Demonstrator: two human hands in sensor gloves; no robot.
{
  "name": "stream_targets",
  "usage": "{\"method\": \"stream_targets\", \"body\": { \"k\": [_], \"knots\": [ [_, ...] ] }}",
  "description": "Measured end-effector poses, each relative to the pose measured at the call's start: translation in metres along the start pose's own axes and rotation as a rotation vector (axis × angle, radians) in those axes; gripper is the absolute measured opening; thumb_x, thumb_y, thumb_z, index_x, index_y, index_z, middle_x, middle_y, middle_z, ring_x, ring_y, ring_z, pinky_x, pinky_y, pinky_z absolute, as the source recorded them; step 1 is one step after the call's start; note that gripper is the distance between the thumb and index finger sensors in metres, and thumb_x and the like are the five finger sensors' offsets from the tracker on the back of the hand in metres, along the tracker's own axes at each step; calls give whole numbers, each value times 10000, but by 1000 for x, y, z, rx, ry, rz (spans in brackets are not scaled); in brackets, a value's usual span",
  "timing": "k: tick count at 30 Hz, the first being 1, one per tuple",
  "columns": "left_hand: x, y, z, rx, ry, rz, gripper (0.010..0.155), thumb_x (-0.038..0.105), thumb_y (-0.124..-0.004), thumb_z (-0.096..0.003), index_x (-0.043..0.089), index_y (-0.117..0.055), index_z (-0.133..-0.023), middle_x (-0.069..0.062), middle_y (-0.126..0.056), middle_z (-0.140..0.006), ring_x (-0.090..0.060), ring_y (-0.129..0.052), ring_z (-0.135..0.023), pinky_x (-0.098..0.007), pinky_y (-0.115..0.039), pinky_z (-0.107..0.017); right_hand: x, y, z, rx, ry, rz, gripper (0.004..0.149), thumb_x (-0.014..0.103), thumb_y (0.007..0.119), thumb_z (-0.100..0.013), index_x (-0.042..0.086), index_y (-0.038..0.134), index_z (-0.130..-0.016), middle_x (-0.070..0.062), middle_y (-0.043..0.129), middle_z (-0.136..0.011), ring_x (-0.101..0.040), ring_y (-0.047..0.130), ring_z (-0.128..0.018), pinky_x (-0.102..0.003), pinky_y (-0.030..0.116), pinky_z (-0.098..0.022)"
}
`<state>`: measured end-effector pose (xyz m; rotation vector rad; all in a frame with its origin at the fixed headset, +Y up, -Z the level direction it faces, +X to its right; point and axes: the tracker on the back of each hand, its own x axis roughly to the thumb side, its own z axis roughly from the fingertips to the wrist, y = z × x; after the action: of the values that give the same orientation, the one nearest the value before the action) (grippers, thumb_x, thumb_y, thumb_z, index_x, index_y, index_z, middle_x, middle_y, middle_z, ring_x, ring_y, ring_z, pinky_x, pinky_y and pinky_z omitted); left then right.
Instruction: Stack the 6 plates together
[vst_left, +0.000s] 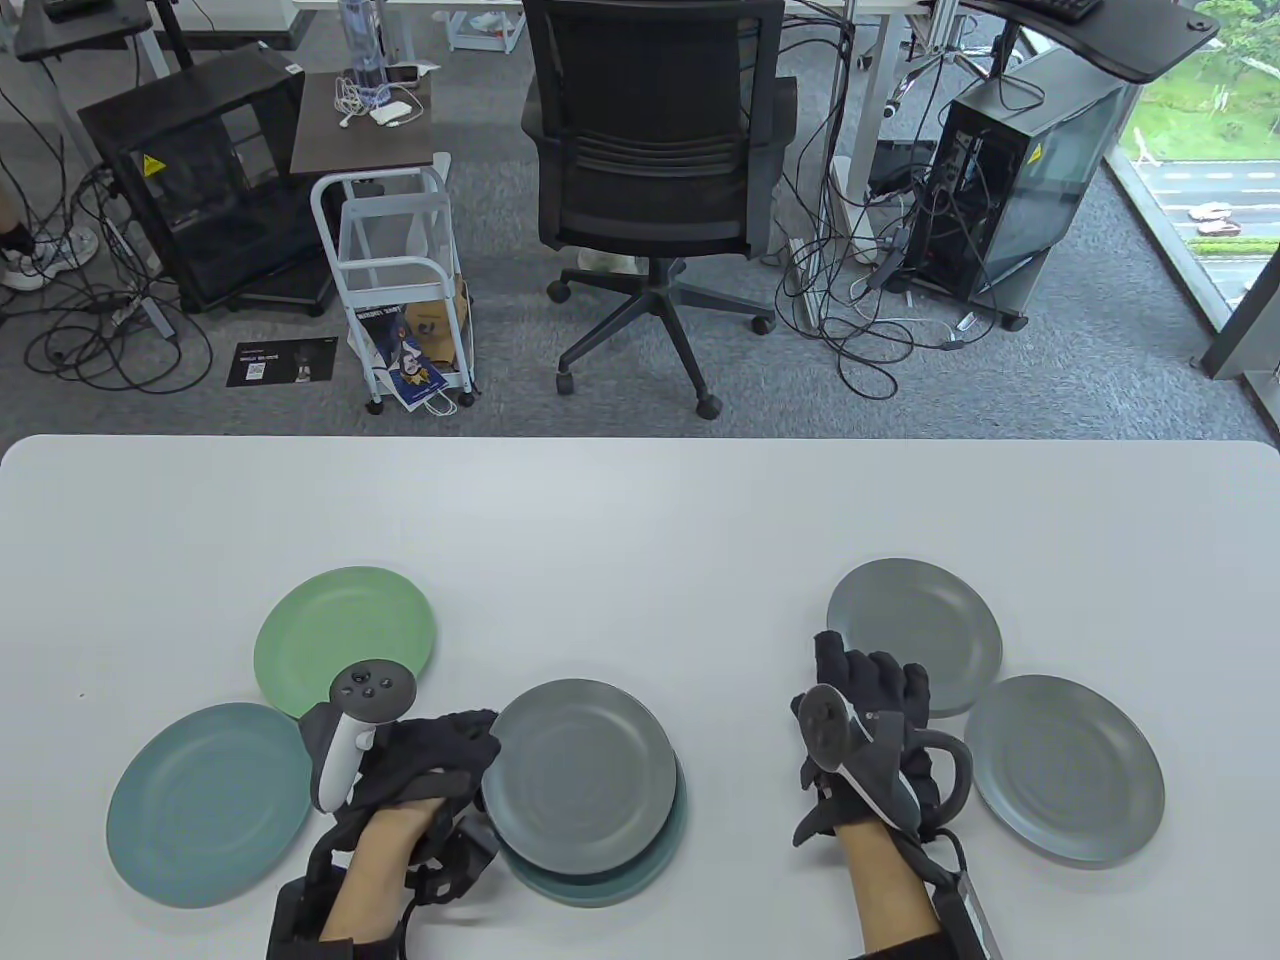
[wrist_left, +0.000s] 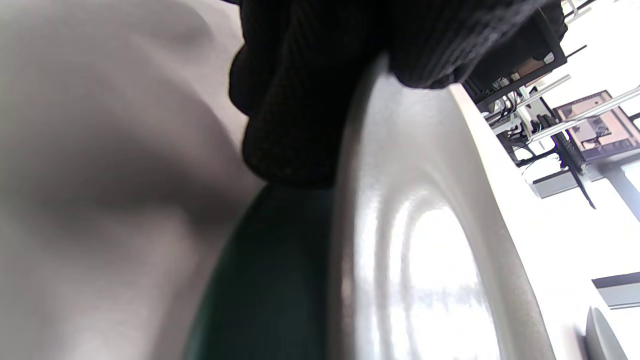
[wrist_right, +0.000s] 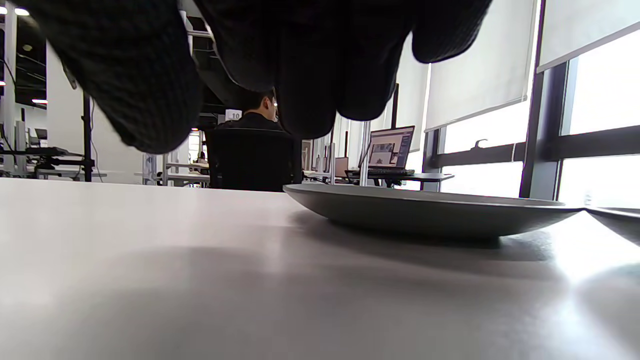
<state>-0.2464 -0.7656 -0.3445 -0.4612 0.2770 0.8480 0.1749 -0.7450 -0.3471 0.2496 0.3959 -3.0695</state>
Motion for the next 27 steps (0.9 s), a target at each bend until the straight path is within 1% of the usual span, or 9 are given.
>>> {"method": "stream_targets", "body": {
  "k": [3,6,8,11,13,16,20,24,27],
  "knots": [
    [1,0,1,8,15,-35,481,381,-805,-384,268,-846,-850,4,-1075,-473,-161,-942,-674,-439,-452,-826,-4,3,-3,18,29,2,693,568,830,-469,314,545,-1048,27,766,-1005,-273,697,-974,-551,467,-779],
    [3,1,4,73,116,-187,468,454,-819,-370,307,-877,-810,47,-1060,-461,-151,-943,-663,-451,-469,-824,-9,6,-7,53,56,20,685,566,833,-470,314,556,-1043,24,771,-1002,-276,695,-976,-553,464,-778],
    [5,3,7,167,173,-294,515,537,-814,-345,297,-890,-795,59,-1055,-447,-152,-946,-654,-451,-478,-821,-12,9,-9,84,73,28,682,563,835,-470,314,561,-1042,20,769,-1005,-281,687,-980,-555,459,-778],
    [11,3,12,281,204,-392,532,564,-805,-338,292,-902,-784,51,-1055,-452,-159,-943,-659,-449,-469,-826,-14,10,-11,126,90,61,679,560,837,-470,317,564,-1041,13,746,-1025,-287,665,-994,-560,445,-780],
    [16,2,16,326,199,-440,526,567,-800,-340,295,-906,-777,53,-1056,-455,-157,-944,-663,-448,-465,-828,-16,11,-12,132,96,80,658,555,838,-470,318,589,-1031,16,747,-1024,-289,663,-996,-560,444,-780],
    [22,0,22,414,193,-496,524,566,-796,-343,296,-907,-778,51,-1062,-474,-160,-941,-681,-447,-447,-838,-19,15,-14,177,113,87,631,543,839,-472,317,616,-1018,8,736,-1033,-295,649,-1001,-564,435,-780],
    [32,-5,29,575,144,-584,517,570,-789,-339,284,-930,-745,71,-1108,-484,-134,-975,-692,-423,-437,-855,-22,21,-16,208,126,100,591,523,831,-481,322,642,-1003,5,728,-1040,-298,642,-1004,-566,431,-780],
    [38,-11,34,703,47,-626,533,575,-784,-331,312,-895,-781,93,-1104,-582,-105,-956,-779,-408,-380,-880,-23,24,-17,225,131,100,566,501,830,-486,326,653,-993,13,744,-1029,-291,654,-1000,-564,436,-780],
    [40,-14,36,747,3,-634,552,582,-779,-330,333,-863,-815,100,-1079,-651,-98,-917,-838,-419,-340,-889,-24,24,-17,235,135,90,564,492,833,-486,322,653,-992,15,758,-1015,-286,669,-992,-564,445,-778]
  ]
}}
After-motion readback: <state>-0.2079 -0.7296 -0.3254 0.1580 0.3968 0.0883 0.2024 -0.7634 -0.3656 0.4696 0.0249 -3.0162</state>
